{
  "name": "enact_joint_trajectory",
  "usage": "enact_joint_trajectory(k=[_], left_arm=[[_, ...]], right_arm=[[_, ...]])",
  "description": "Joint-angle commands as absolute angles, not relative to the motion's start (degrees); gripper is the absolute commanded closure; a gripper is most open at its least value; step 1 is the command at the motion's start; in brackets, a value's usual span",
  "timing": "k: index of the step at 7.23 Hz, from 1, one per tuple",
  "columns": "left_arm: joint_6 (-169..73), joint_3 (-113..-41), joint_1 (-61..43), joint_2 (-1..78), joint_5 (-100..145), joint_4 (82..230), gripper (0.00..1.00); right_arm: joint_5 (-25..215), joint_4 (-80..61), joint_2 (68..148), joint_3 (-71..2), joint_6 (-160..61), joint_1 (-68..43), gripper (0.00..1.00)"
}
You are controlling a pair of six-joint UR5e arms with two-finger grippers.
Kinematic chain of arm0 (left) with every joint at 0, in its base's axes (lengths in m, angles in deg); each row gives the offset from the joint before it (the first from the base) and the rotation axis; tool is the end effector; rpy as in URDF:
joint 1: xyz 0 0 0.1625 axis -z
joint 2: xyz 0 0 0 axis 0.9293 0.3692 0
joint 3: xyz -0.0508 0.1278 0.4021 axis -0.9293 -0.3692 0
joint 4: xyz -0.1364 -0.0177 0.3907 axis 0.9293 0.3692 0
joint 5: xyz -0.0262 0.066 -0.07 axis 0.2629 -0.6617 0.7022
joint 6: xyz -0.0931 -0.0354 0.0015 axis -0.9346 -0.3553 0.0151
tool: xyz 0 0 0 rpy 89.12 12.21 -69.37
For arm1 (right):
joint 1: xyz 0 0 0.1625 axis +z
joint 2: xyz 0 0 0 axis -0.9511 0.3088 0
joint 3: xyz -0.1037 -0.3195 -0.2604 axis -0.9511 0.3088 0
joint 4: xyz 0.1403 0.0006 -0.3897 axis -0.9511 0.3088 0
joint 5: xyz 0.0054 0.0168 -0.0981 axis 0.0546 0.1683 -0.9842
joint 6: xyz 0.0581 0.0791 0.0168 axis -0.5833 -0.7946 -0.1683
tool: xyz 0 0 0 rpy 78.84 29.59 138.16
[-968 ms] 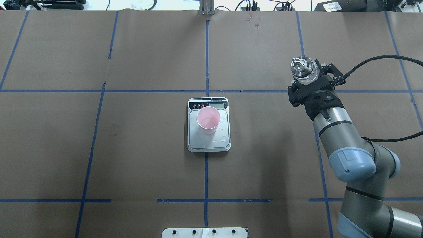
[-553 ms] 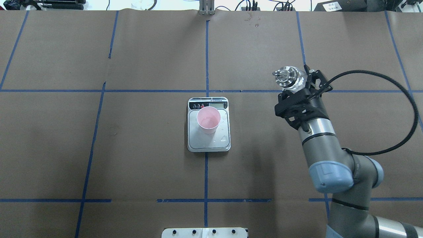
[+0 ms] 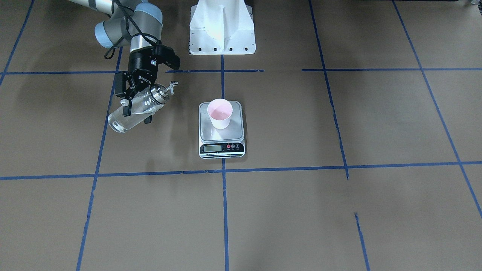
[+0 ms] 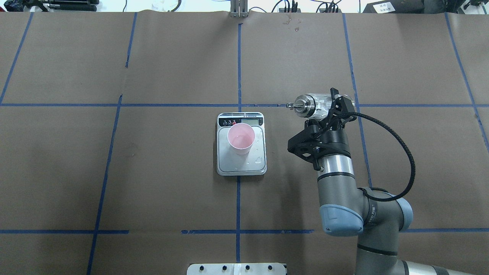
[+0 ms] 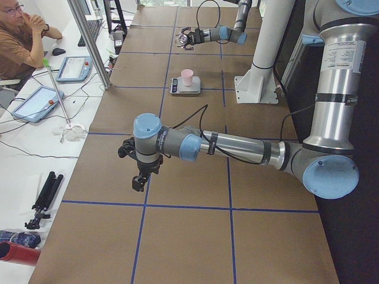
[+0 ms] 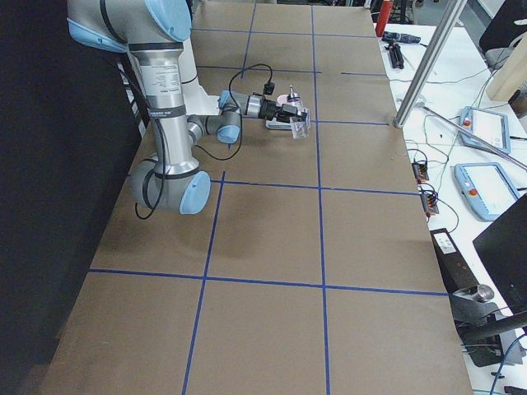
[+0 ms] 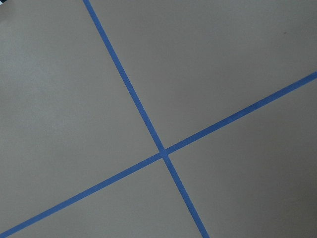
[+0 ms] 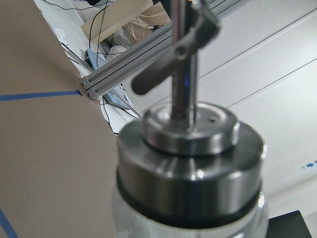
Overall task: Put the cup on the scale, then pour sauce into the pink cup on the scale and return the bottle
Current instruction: 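Carry the bottle toward the pink cup and tilt its spout over it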
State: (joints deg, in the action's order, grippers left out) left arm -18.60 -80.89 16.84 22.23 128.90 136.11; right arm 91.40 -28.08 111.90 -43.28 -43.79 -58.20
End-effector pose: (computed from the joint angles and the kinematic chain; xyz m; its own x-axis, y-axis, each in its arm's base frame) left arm -0.0276 -0.5336 0.5822 0.7301 0.4560 -0.5089 -0.2740 0.8776 0.3934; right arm -0.4722 -0.3500 0.3191 0.9448 -0.1043 -0.3106 0.3232 0.1422 0.9356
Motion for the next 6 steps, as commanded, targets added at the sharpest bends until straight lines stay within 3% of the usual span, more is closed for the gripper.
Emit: enact_joint_trajectory(k=[1, 6], left_arm=[[-18.59, -80.57, 16.84, 22.31, 128.83, 136.14, 0.00], [-18.68, -79.78, 16.83, 23.19, 128.39, 135.70, 0.00]], right_arm=[[88.24, -21.41, 109.53, -41.83, -43.09, -59.18, 1.00], [85.60, -11.71, 104.85, -39.71, -38.46, -60.06, 1.00]])
